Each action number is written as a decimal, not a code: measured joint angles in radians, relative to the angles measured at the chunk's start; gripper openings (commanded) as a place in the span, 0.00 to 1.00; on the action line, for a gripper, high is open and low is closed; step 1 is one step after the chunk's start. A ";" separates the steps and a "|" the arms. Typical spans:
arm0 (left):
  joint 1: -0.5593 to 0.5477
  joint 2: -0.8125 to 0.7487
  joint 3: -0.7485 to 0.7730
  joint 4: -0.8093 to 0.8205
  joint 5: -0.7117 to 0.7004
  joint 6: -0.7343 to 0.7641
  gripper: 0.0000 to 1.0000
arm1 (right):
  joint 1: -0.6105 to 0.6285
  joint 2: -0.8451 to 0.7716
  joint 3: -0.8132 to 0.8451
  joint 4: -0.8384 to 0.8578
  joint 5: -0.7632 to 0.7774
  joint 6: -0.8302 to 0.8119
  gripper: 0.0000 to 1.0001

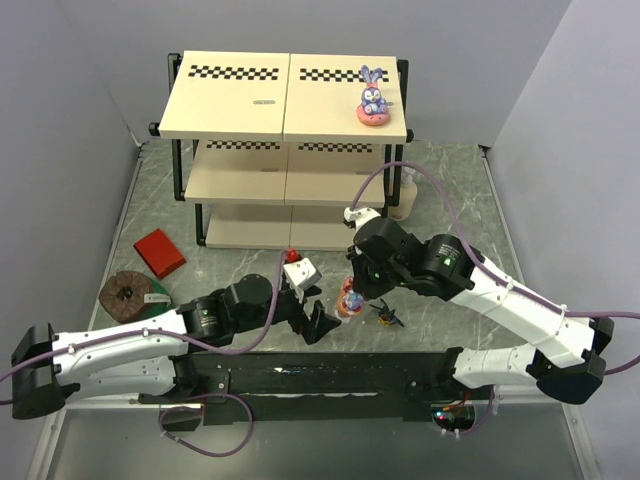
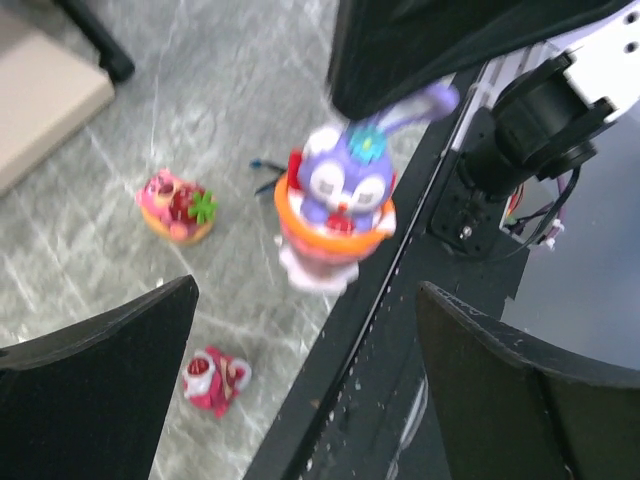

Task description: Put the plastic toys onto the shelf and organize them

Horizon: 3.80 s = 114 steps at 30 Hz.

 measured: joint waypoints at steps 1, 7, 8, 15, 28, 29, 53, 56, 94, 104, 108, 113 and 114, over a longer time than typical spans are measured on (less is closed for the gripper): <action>-0.005 0.001 0.000 0.014 -0.003 0.013 0.95 | 0.000 0.000 0.001 -0.002 -0.009 -0.002 0.00; -0.031 0.013 0.000 0.106 0.006 0.067 0.90 | -0.002 -0.001 0.002 -0.027 -0.043 -0.015 0.00; -0.034 0.024 0.001 0.117 0.012 0.078 0.89 | -0.002 -0.002 0.002 -0.032 -0.048 -0.015 0.00; -0.051 0.138 0.026 0.127 0.065 0.108 0.91 | -0.002 -0.023 0.002 -0.039 -0.064 -0.019 0.00; -0.058 0.201 0.055 0.175 0.092 0.129 0.84 | -0.002 -0.036 0.002 -0.030 -0.088 -0.023 0.00; -0.058 0.208 0.057 0.180 0.092 0.129 0.83 | -0.002 -0.036 0.002 -0.029 -0.088 -0.023 0.00; -0.061 0.220 0.058 0.195 -0.059 0.097 0.01 | -0.003 -0.156 -0.007 0.018 0.072 -0.001 0.88; -0.062 0.200 0.065 0.157 -0.181 0.073 0.01 | -0.002 -0.225 -0.009 0.061 0.140 0.013 0.88; 0.343 0.744 1.333 -0.187 -0.764 0.237 0.01 | -0.002 -0.189 -0.635 0.510 0.164 0.057 0.89; 0.417 0.743 1.305 -0.139 -0.733 0.363 0.05 | -0.002 -0.145 -0.636 0.544 0.164 0.058 0.89; 0.435 0.724 1.274 -0.126 -0.682 0.391 0.06 | -0.002 -0.121 -0.635 0.548 0.164 0.058 0.89; 0.478 0.687 1.232 -0.123 -0.597 0.374 0.11 | -0.002 -0.092 -0.634 0.549 0.168 0.058 0.89; 0.488 0.676 1.217 -0.121 -0.579 0.367 0.12 | -0.003 -0.087 -0.634 0.548 0.168 0.058 0.89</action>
